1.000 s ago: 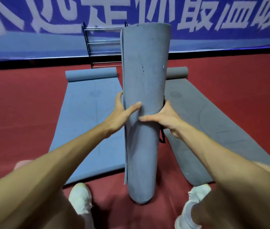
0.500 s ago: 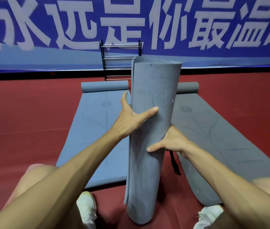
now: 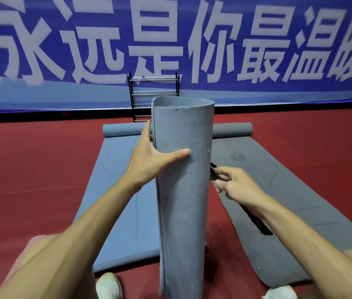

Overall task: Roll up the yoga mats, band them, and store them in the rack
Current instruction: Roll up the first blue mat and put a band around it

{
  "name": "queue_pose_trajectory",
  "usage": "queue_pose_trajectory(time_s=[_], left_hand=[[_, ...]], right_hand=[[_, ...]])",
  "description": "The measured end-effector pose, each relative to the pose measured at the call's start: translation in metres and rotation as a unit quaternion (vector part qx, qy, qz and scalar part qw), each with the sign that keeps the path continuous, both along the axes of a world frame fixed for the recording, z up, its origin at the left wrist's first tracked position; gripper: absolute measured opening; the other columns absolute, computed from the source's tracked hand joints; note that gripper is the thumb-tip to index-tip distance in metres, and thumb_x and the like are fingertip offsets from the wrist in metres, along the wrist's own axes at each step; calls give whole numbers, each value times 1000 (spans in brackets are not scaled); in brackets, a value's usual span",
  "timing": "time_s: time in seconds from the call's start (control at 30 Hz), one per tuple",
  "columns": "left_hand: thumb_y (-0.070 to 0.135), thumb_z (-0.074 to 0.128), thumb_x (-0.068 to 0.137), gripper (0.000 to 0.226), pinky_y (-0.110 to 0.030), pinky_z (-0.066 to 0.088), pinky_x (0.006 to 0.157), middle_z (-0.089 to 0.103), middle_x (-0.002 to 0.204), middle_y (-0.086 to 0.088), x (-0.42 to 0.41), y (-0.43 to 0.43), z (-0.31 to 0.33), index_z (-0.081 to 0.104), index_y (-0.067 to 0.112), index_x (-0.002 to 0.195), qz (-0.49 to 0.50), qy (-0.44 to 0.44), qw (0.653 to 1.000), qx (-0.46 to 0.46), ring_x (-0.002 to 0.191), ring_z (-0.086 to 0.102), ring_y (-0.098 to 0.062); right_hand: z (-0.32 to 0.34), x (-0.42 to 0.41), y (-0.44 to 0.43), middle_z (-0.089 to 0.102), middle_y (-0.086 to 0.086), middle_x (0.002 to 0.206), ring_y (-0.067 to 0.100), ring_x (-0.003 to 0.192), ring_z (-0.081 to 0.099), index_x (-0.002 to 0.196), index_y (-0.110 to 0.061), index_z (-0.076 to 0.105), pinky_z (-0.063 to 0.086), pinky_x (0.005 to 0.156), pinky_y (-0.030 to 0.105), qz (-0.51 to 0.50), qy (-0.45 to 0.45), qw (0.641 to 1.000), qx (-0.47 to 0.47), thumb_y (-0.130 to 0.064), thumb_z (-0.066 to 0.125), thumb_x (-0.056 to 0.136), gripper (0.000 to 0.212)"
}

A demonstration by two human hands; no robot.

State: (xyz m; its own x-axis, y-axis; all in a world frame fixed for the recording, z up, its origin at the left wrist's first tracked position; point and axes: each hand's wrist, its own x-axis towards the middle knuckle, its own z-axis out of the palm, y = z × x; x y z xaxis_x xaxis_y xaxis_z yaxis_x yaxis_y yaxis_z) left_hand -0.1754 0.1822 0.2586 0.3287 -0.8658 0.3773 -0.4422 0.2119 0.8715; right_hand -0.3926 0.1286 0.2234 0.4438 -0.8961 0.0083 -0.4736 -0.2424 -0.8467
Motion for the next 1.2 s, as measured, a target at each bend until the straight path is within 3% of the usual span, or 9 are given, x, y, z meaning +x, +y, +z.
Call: queue_pose_trajectory(time_s=[0.17, 0.33, 0.47, 0.53, 0.67, 0.93, 1.07, 1.13, 1.2], left_hand=[[63, 85, 39, 104, -33, 53, 91, 57, 120, 17, 9, 6, -1, 44, 33, 129, -19, 1, 1000, 2, 109, 56, -1], [60, 86, 40, 105, -19, 50, 86, 58, 121, 20, 10, 10, 2, 44, 30, 131, -39, 8, 999, 0, 107, 56, 8], [49, 89, 44, 99, -6, 45, 77, 56, 119, 22, 6, 14, 6, 44, 26, 129, -43, 13, 999, -17, 99, 53, 19], [53, 91, 43, 103, -13, 46, 83, 54, 121, 18, 2, 15, 5, 41, 27, 130, -34, 8, 999, -22, 104, 52, 16], [65, 81, 41, 105, -33, 46, 100, 49, 131, 11, -3, 13, 1, 40, 32, 131, -15, -28, 999, -24, 118, 50, -3], [63, 82, 45, 113, -38, 45, 102, 46, 136, 11, -6, 9, 6, 31, 32, 140, -25, -52, 997, -42, 123, 46, -7], [56, 85, 46, 110, -32, 44, 103, 47, 135, 12, -11, 10, 10, 33, 32, 139, -41, -34, 998, -46, 120, 47, -1], [56, 86, 45, 111, -31, 42, 105, 46, 136, 11, -14, 10, 10, 31, 33, 140, -55, -26, 997, -47, 122, 45, 0], [51, 88, 49, 112, -34, 40, 108, 42, 139, 10, -15, 9, 10, 28, 36, 142, -79, -16, 996, -35, 126, 42, -1]], right_hand=[[25, -11, 8, 69, 21, 91, 10, 52, 44, 91, -3, 61, 32, 40, 15, -107, -251, 960, 54, 2, 44, 97, 18], [76, -7, 20, 72, 11, 99, 18, 82, 63, 84, -7, 66, 50, 73, 28, -81, -422, 903, 7, -5, 36, 95, 32], [117, 3, 29, 68, -3, 119, 3, 109, 60, 104, -19, 70, 48, 93, 24, 2, -271, 951, -151, 10, 33, 84, 51], [130, 13, 29, 59, -7, 134, -3, 125, 49, 117, -29, 66, 38, 105, 18, 29, -134, 969, -208, 10, 41, 84, 56], [142, 28, 29, 34, -9, 153, -2, 142, 23, 129, -42, 56, 23, 116, 28, 67, 24, 965, -251, -19, 60, 90, 45], [156, 39, 41, 47, 4, 131, 15, 131, 35, 134, -38, 52, 27, 88, 19, 105, 141, 943, -283, -26, 33, 102, 39], [160, 42, 43, 37, 9, 146, 17, 135, 32, 138, -35, 50, 25, 82, 9, 125, 166, 937, -280, -17, 24, 105, 46], [153, 47, 38, 44, 8, 139, 20, 137, 31, 134, -38, 53, 23, 97, 9, 119, 161, 934, -297, -13, 31, 101, 47], [144, 50, 31, 50, -1, 126, 27, 138, 31, 132, -42, 54, 21, 114, 33, 106, 174, 920, -334, -25, 34, 98, 44]])
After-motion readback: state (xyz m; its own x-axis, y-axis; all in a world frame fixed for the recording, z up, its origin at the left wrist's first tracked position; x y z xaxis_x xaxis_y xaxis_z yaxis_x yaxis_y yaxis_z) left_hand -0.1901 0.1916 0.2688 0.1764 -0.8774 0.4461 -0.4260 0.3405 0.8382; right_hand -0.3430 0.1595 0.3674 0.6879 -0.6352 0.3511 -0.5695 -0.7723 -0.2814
